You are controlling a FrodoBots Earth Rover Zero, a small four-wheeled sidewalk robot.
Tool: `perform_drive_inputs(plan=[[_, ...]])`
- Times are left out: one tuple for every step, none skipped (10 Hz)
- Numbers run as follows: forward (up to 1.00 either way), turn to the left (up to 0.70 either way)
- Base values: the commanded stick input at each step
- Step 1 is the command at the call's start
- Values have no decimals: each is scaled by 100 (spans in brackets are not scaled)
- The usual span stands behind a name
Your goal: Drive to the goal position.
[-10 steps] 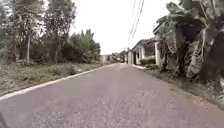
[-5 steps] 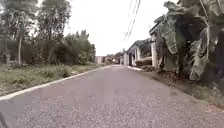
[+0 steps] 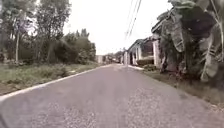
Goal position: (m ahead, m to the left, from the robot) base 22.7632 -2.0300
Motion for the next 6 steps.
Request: perform_drive_inputs(plan=[[50,0],[50,-11],[50,-42],[50,-18],[50,0],[50,0]])
